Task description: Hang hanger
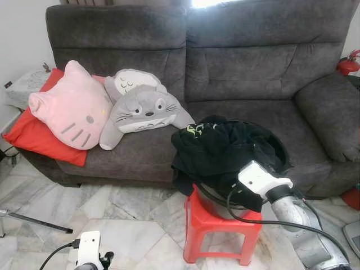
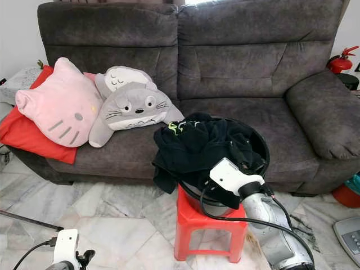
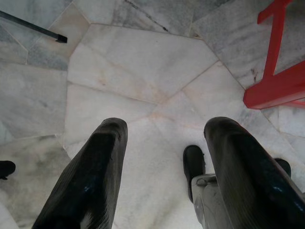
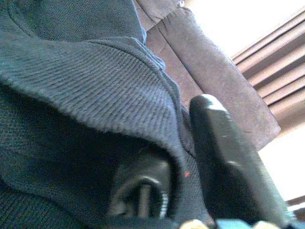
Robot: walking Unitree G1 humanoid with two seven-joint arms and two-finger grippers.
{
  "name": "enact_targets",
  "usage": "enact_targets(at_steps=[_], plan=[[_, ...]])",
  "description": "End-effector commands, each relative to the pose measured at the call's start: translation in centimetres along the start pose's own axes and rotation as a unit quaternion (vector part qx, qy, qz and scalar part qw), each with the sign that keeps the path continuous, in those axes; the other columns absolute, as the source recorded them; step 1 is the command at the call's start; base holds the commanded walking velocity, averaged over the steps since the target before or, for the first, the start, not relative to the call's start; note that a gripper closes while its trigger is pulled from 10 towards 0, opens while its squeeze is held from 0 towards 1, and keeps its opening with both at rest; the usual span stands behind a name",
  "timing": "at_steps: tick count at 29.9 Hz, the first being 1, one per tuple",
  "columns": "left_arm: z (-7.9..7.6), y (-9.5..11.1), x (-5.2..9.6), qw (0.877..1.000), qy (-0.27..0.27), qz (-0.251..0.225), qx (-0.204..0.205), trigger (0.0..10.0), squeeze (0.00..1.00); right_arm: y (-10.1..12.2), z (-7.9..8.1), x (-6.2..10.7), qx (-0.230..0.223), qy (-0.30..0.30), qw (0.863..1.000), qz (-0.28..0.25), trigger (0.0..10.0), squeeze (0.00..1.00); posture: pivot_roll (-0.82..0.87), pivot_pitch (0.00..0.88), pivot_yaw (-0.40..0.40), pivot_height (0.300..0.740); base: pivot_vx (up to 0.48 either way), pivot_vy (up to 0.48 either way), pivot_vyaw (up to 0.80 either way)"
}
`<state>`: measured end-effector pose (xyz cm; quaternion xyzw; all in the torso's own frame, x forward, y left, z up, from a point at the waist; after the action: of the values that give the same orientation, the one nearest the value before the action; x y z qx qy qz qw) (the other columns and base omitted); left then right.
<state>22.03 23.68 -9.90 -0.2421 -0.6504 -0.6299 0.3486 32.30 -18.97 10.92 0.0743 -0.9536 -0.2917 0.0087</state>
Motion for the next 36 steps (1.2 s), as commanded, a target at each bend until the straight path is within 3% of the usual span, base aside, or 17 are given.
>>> enact_targets(at_steps=[1, 16, 19, 21, 22, 23, 24, 25, 28, 31, 32, 33, 34, 36], plan=[[0.1, -0.4, 0.1, 1.000, 0.003, 0.001, 0.001, 10.0, 0.00, 0.4, -0.5, -0.2, -0.007, -0.010, 1.000, -0.007, 0.0, 0.00, -0.19, 0.000, 0.071, 0.740, 0.000, 0.000, 0.00], [0.3, -0.7, 0.2, 1.000, 0.009, 0.003, 0.004, 10.0, 0.00, 0.5, -1.4, -1.3, -0.025, -0.033, 0.999, 0.001, 0.0, 0.00, -0.18, 0.000, 0.078, 0.740, 0.000, 0.000, 0.00], [0.4, -0.8, 0.2, 1.000, 0.011, 0.004, 0.005, 10.0, 0.00, 0.1, -2.5, -2.0, -0.046, -0.056, 0.997, 0.018, 0.0, 0.00, -0.17, 0.000, 0.078, 0.740, 0.000, 0.000, 0.00], [0.4, -0.8, 0.2, 1.000, 0.012, 0.004, 0.006, 10.0, 0.00, -0.2, -4.1, -2.8, -0.072, -0.087, 0.993, 0.033, 0.0, 0.00, -0.17, 0.000, 0.080, 0.740, 0.000, 0.000, 0.00], [0.4, -0.8, 0.2, 1.000, 0.013, 0.004, 0.006, 10.0, 0.00, -0.3, -5.7, -3.5, -0.101, -0.117, 0.987, 0.045, 0.0, 0.00, -0.17, 0.000, 0.080, 0.740, 0.000, 0.000, 0.00], [0.4, -0.8, 0.2, 1.000, 0.013, 0.004, 0.007, 10.0, 0.00, -0.2, -6.2, -3.8, -0.119, -0.125, 0.984, 0.045, 7.6, 0.00, -0.17, 0.000, 0.080, 0.740, 0.000, 0.000, 0.00], [0.4, -0.8, 0.2, 1.000, 0.013, 0.004, 0.007, 10.0, 0.00, -0.1, -6.5, -3.9, -0.131, -0.129, 0.982, 0.045, 7.6, 0.00, -0.17, 0.000, 0.080, 0.740, 0.000, 0.000, 0.00], [0.4, -0.8, 0.2, 1.000, 0.014, 0.004, 0.007, 10.0, 0.00, 0.2, -6.9, -4.3, -0.153, -0.135, 0.978, 0.039, 10.0, 0.00, -0.17, 0.000, 0.079, 0.740, 0.000, 0.000, 0.00], [0.4, -0.9, 0.2, 1.000, 0.015, 0.005, 0.010, 10.0, 0.00, 2.5, -10.1, -5.5, -0.249, -0.184, 0.951, -0.001, 10.0, 0.00, -0.17, 0.000, 0.076, 0.740, 0.000, 0.000, 0.00], [0.4, -0.9, 0.2, 1.000, 0.016, 0.005, 0.010, 10.0, 0.00, 3.4, -10.9, -5.8, -0.286, -0.200, 0.937, -0.014, 10.0, 0.00, -0.17, 0.000, 0.076, 0.740, 0.000, 0.000, 0.00], [0.4, -0.9, 0.2, 1.000, 0.016, 0.005, 0.010, 10.0, 0.00, 3.7, -11.1, -6.0, -0.315, -0.206, 0.926, -0.017, 10.0, 0.00, -0.17, 0.000, 0.078, 0.740, 0.000, 0.000, 0.00], [0.4, -1.0, 0.2, 1.000, 0.016, 0.006, 0.010, 10.0, 0.00, 4.4, -11.7, -6.4, -0.389, -0.219, 0.895, -0.024, 10.0, 0.00, -0.17, 0.000, 0.083, 0.740, 0.000, 0.000, 0.00], [0.4, -1.0, 0.2, 1.000, 0.016, 0.006, 0.010, 10.0, 0.00, 4.7, -12.1, -6.6, -0.416, -0.224, 0.881, -0.027, 10.0, 0.00, -0.17, 0.000, 0.083, 0.740, 0.000, 0.000, 0.00], [0.4, -1.0, 0.2, 1.000, 0.016, 0.007, 0.009, 10.0, 0.00, 5.3, -13.0, -7.0, -0.442, -0.232, 0.866, -0.035, 10.0, 0.00, -0.17, 0.000, 0.083, 0.740, 0.000, 0.000, 0.00]])
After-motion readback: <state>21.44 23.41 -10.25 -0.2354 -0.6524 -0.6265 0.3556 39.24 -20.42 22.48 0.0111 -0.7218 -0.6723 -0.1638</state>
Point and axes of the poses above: a point about 5 cm out from each wrist's last joint towards the gripper, its own x axis pointing back from the gripper into the wrist, its own y axis along the axis of the wrist's last joint, z = x × y, the point moved 4 cm from there along -x, pointing out of the wrist towards the gripper, and after that the axes turned 1 degree about x, right-handed, at the moved point
